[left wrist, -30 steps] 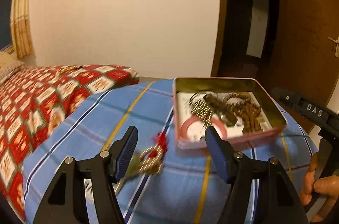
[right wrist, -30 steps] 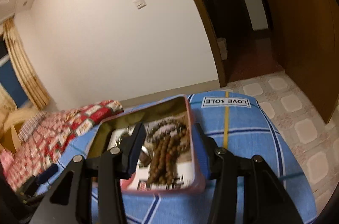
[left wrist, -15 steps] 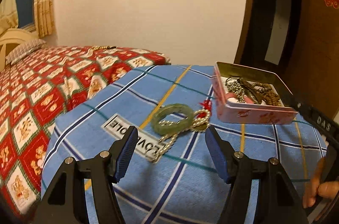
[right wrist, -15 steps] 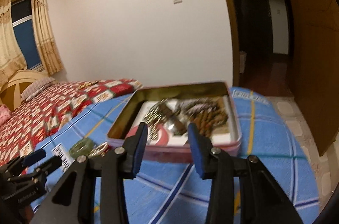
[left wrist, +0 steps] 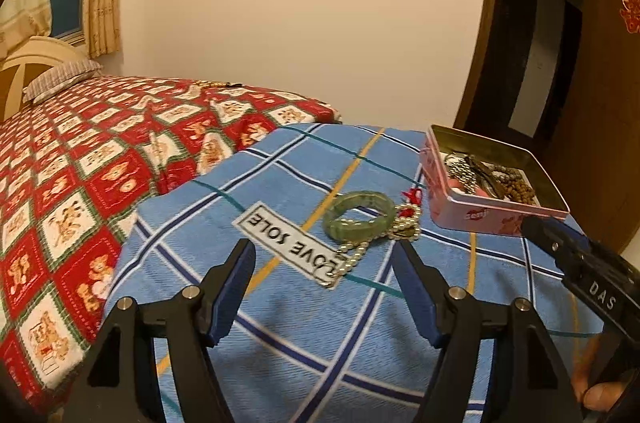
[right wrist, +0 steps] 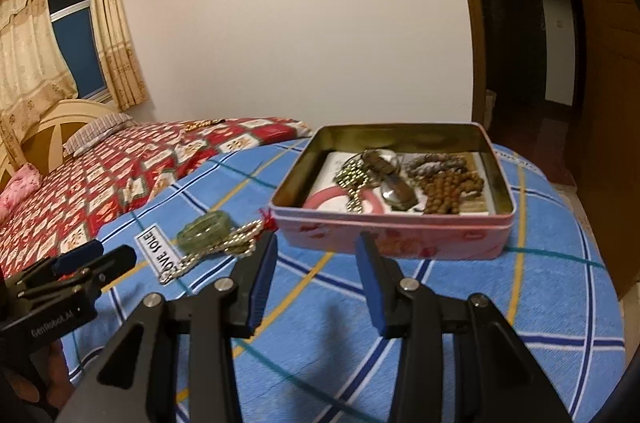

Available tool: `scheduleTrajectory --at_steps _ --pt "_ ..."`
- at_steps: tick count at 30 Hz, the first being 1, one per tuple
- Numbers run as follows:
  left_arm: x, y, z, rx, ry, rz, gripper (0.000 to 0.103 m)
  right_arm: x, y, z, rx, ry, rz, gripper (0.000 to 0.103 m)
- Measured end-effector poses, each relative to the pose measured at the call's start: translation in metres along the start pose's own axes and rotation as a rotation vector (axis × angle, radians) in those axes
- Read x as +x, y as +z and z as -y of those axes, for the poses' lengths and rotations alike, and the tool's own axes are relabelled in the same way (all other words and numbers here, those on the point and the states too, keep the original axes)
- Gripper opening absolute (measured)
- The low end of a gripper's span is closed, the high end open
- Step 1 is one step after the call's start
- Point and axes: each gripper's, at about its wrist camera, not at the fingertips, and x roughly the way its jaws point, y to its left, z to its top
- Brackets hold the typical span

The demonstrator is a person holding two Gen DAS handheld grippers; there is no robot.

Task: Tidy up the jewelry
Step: 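Move both grippers back over the jade bangle and pearl necklace, then grasp the jade bangle with the right gripper while the left grasps the pearl necklace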

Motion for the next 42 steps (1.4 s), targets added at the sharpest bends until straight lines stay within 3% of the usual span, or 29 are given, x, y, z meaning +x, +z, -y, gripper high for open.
scheduleTrajectory --at_steps 2,4,5,13,16,20,24,30,42 --pt "-0.003 0.0 -0.006 -0.01 0.01 0.005 0.073 0.0 -0.003 -0.003 -0.001 0.009 -0.012 0.051" --pt "-0.005 -0.001 -0.012 -0.009 0.028 0.006 0.074 0.0 -0.004 -0.005 0.004 0.025 -0.018 0.067" --pt "-0.006 -0.001 -0.014 -0.005 0.04 0.008 0.075 -0.002 -0.006 -0.006 0.009 0.031 -0.014 0.069" --pt "-0.008 -0.005 -0.045 -0.066 0.084 0.003 0.076 -0.003 -0.012 -0.024 -0.048 0.059 -0.033 0.069" --pt "-0.007 -0.005 -0.053 -0.096 0.082 -0.005 0.076 0.0 -0.012 -0.03 -0.064 0.076 -0.051 0.062" --pt "-0.005 -0.006 -0.052 -0.095 0.084 -0.019 0.076 0.012 -0.007 -0.041 -0.065 0.126 -0.09 0.062" --pt "-0.015 -0.004 -0.049 -0.044 0.105 0.011 0.076 0.031 0.007 -0.057 -0.078 0.161 -0.112 0.081" --pt "-0.025 -0.002 -0.06 -0.035 0.141 0.051 0.081 0.073 0.016 -0.083 -0.126 0.199 -0.179 0.083" --pt "-0.019 -0.002 -0.084 -0.111 0.123 0.036 0.082 0.136 0.015 -0.107 -0.245 0.123 -0.342 0.09"
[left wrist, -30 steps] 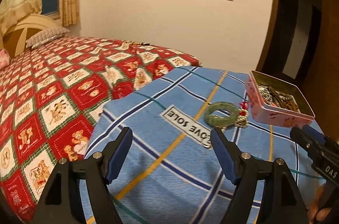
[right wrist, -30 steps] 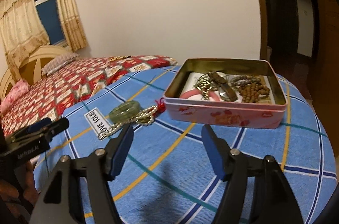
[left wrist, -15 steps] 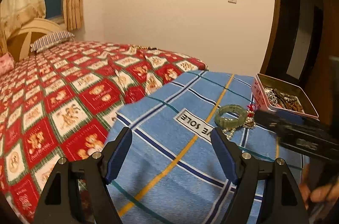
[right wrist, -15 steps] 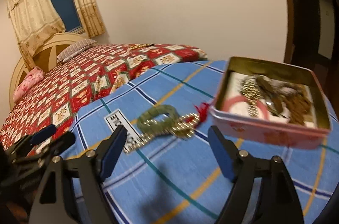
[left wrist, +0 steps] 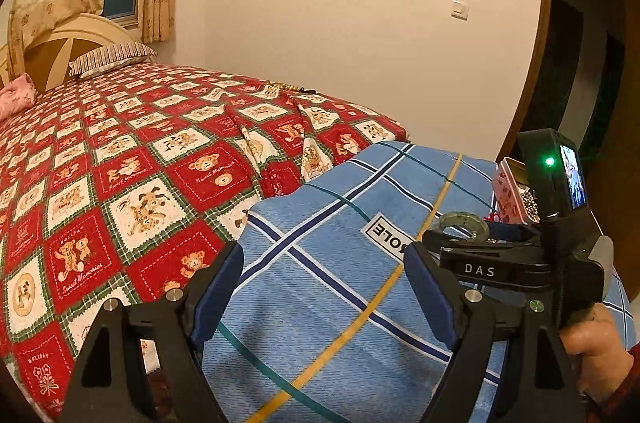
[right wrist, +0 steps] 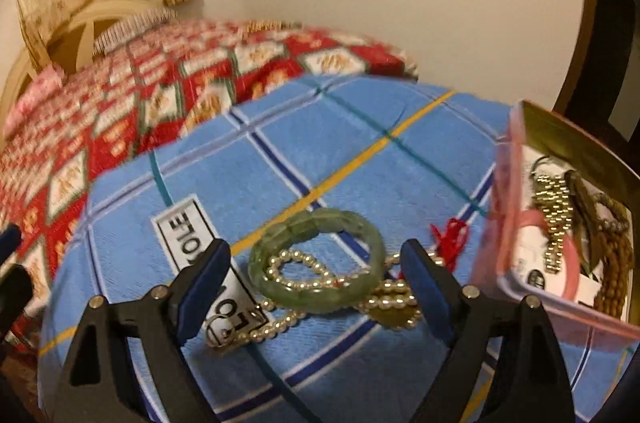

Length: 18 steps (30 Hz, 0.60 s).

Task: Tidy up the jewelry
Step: 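Grasp the jade bangle with the right gripper while the left grasps the pearl necklace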

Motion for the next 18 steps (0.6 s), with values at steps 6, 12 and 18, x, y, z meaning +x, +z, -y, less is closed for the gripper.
scheduleTrajectory --at_steps 6,12,18 --pt "0.001 -0.001 0.005 0.029 -0.011 -0.006 0.083 -0.002 -0.003 0.004 -0.006 0.006 -0.002 0.037" --pt "0.001 -0.003 0.022 0.103 -0.028 -0.009 0.083 -0.043 -0.019 0.022 0.107 0.107 0.161 0.026" --pt "0.003 -0.006 0.036 0.143 -0.035 -0.016 0.083 -0.067 -0.038 0.035 0.152 0.13 0.185 0.016"
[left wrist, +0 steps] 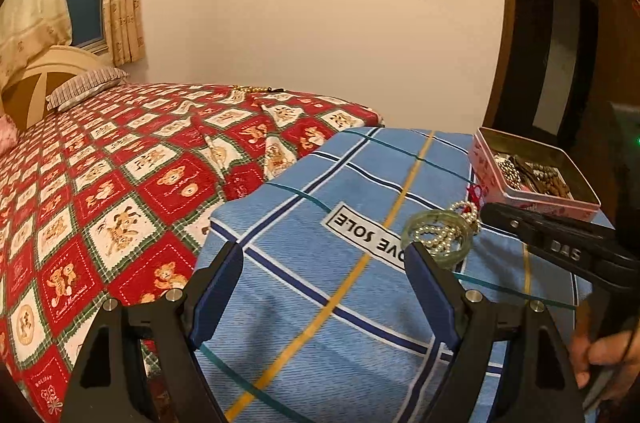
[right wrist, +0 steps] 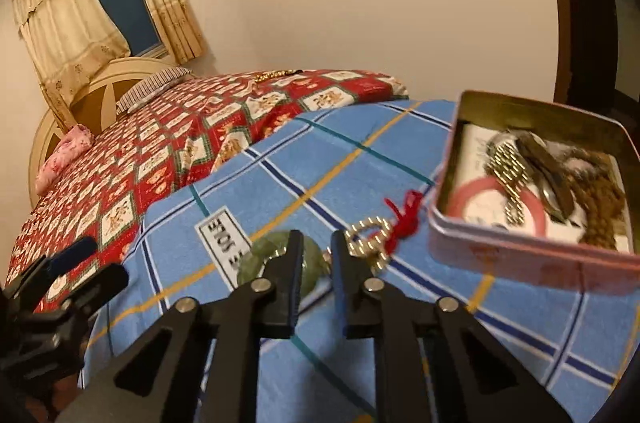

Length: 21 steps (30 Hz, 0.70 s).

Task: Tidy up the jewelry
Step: 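Grasp the jade bangle with the right gripper while the left grasps the pearl necklace, then lift the jade bangle with the right gripper while the left lifts the pearl necklace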

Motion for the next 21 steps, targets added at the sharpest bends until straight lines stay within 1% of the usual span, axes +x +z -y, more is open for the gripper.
scheduleTrajectory --at_steps 3,5,7,10,11,12,13,14,15,16,18,21 --pt "0.001 -0.001 0.004 0.002 -0.004 -0.004 0.083 -0.008 -0.006 0.002 0.005 0.004 0.002 0.017" --pt "0.0 -0.001 0.006 0.006 -0.004 -0.007 0.083 -0.004 -0.005 0.0 0.003 -0.002 -0.011 0.019" --pt "-0.001 -0.002 0.008 0.01 -0.002 -0.005 0.083 0.004 -0.003 -0.001 0.014 0.007 -0.041 0.028" --pt "-0.003 -0.003 0.008 0.01 -0.002 -0.004 0.083 0.025 0.0 -0.011 -0.021 -0.001 -0.1 0.031" --pt "-0.003 -0.003 0.008 0.011 -0.001 -0.004 0.083 0.03 -0.001 -0.014 -0.029 -0.003 -0.115 0.034" --pt "-0.004 -0.003 0.008 0.012 0.001 -0.004 0.083 0.036 0.0 -0.016 -0.032 -0.007 -0.129 0.04" --pt "-0.004 -0.004 0.008 0.014 0.003 -0.003 0.083 0.04 0.0 -0.017 -0.036 -0.01 -0.139 0.04" --pt "-0.005 -0.004 0.007 0.016 0.005 -0.003 0.083 0.045 -0.002 -0.02 -0.05 -0.026 -0.155 0.037" --pt "-0.005 -0.004 0.007 0.015 0.005 -0.003 0.083 0.046 -0.003 -0.021 -0.056 -0.022 -0.162 0.023" --pt "-0.004 -0.004 0.006 0.012 0.001 -0.005 0.083 0.045 -0.004 -0.022 -0.057 -0.018 -0.166 0.012" --pt "-0.003 -0.004 0.006 0.007 -0.005 -0.011 0.083 0.038 -0.007 -0.022 -0.063 -0.011 -0.145 0.011" --pt "-0.001 -0.004 0.006 0.001 -0.023 -0.019 0.083 0.011 -0.004 -0.018 -0.041 0.028 -0.046 0.011"
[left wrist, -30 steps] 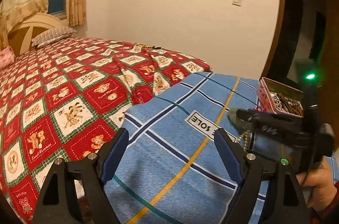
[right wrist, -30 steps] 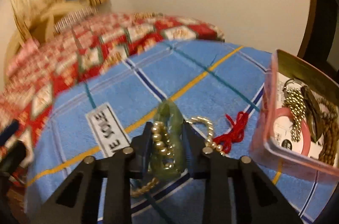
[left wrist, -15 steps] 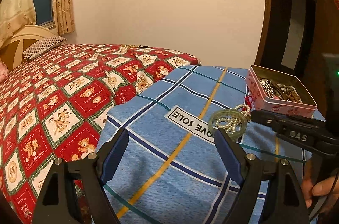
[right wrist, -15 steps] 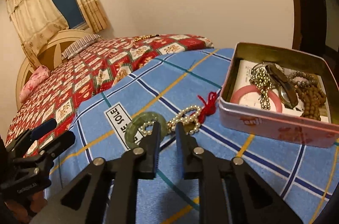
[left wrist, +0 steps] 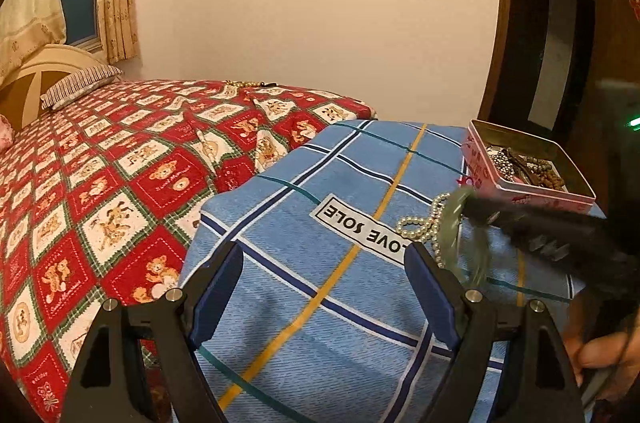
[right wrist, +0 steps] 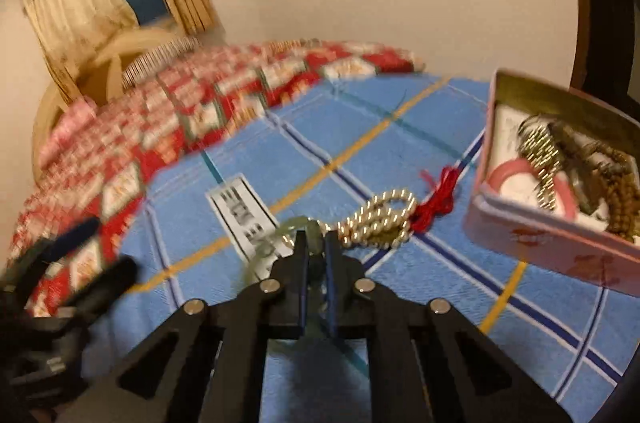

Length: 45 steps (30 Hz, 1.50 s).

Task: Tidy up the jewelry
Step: 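Lift the jade bangle with the right gripper while the left lifts the pearl necklace, then carry the jade bangle and pearl necklace over the pink tin with both grippers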

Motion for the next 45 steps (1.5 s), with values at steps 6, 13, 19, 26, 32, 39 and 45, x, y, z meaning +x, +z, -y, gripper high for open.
scheduleTrajectory --at_steps 6,13,19,26,32,39,45 --pt "0.006 0.006 0.017 0.082 -0.079 -0.002 0.083 -0.049 0.001 0.029 0.101 -0.017 0.15 0.011" --pt "0.042 0.028 0.064 0.189 -0.213 -0.052 0.083 -0.087 -0.013 0.071 0.194 -0.103 0.23 0.011" --pt "0.083 0.034 0.099 0.291 -0.23 -0.147 0.081 -0.092 -0.014 0.088 0.248 -0.109 0.253 0.011" --pt "0.105 0.029 0.099 0.293 -0.237 -0.258 0.047 -0.097 -0.015 0.102 0.282 -0.113 0.267 0.011" --pt "0.098 0.03 0.104 0.306 -0.235 -0.245 0.013 -0.098 -0.016 0.109 0.311 -0.11 0.268 0.011" --pt "0.072 0.027 0.104 0.241 -0.272 -0.147 0.013 -0.103 -0.018 0.114 0.328 -0.127 0.281 0.011" --pt "0.039 0.017 0.103 0.133 -0.339 -0.052 0.013 -0.11 -0.018 0.121 0.346 -0.148 0.312 0.011"
